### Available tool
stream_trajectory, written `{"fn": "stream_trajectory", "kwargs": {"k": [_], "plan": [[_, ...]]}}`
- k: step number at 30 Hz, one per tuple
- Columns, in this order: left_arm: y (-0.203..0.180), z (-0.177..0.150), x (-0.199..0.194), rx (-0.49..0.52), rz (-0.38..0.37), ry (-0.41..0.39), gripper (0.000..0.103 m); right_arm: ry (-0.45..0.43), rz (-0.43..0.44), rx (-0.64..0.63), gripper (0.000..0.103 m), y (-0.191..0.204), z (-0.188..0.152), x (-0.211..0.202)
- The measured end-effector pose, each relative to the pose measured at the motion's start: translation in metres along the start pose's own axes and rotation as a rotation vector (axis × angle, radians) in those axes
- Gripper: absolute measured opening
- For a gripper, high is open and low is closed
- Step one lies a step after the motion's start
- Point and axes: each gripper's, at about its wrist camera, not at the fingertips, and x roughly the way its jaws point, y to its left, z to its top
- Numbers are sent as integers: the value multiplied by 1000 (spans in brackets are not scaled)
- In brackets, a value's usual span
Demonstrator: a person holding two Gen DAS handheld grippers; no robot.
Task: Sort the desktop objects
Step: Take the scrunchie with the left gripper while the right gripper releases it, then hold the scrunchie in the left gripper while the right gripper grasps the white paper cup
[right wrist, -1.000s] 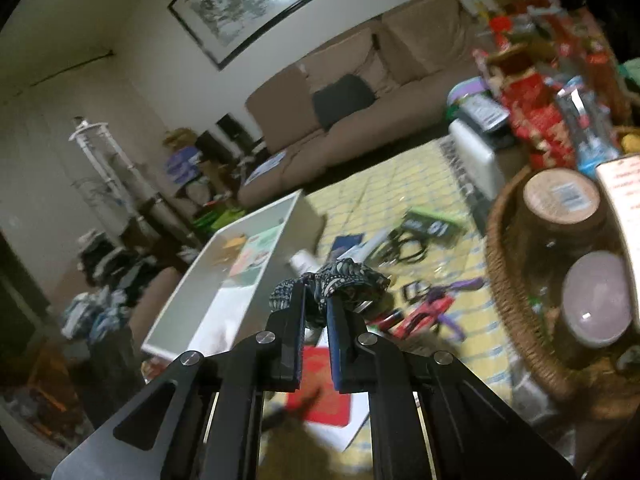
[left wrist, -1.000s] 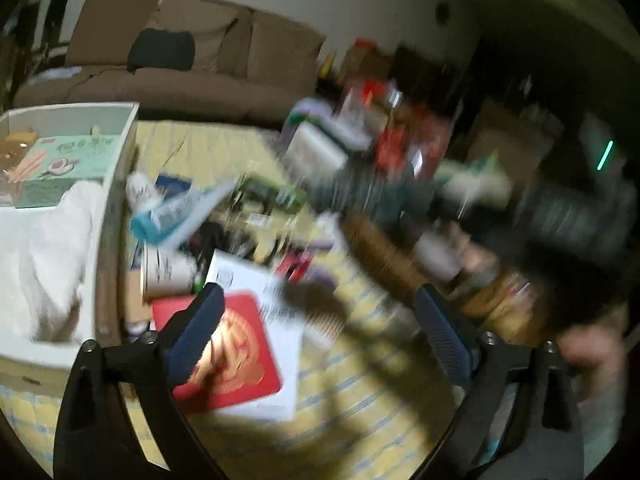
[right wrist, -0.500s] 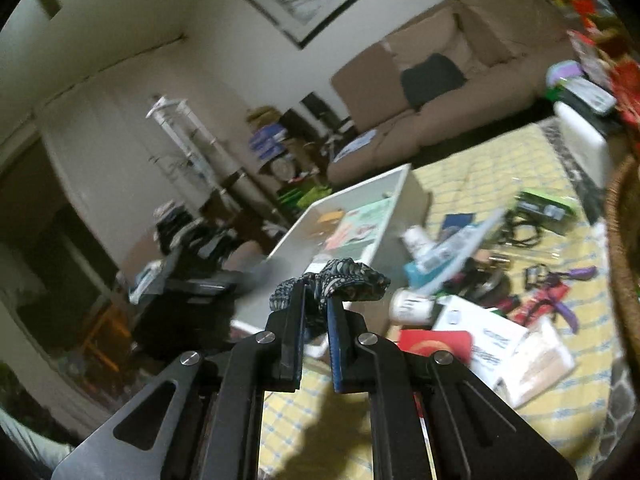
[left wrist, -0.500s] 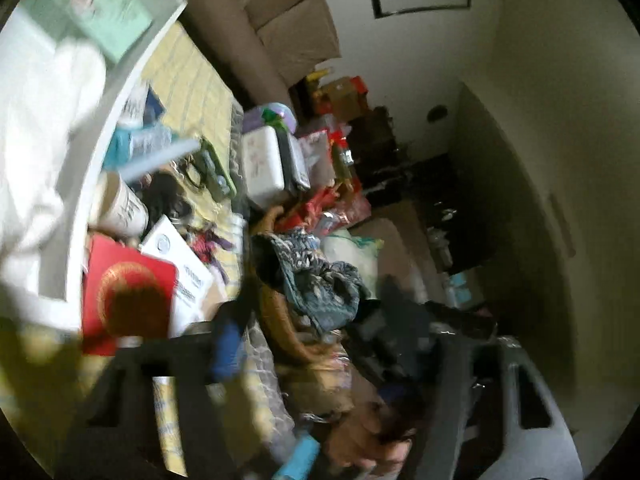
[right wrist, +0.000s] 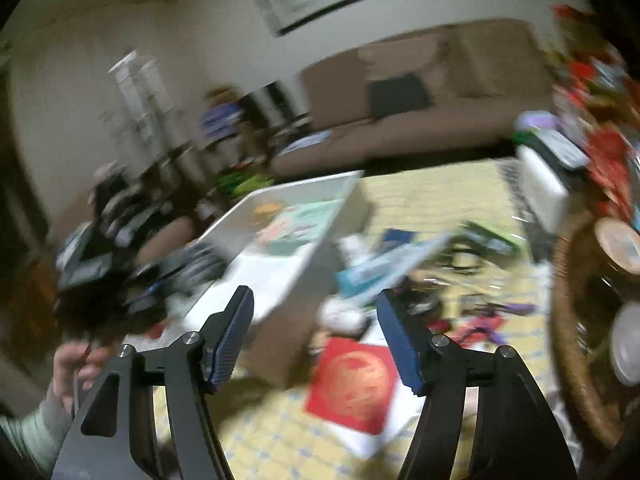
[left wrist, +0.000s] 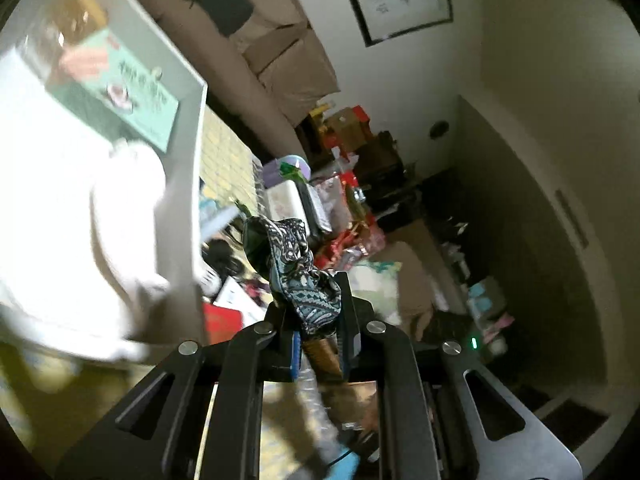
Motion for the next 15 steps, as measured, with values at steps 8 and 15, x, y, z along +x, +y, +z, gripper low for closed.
{"fn": "stream_trajectory", "kwargs": {"k": [8, 15], "plan": [[-8, 3, 4, 132, 96, 35, 13, 66, -85, 217, 46, -70, 11, 35], [-17, 23, 8, 223, 159, 49, 13, 236, -148, 87, 40, -56, 15, 123]]}}
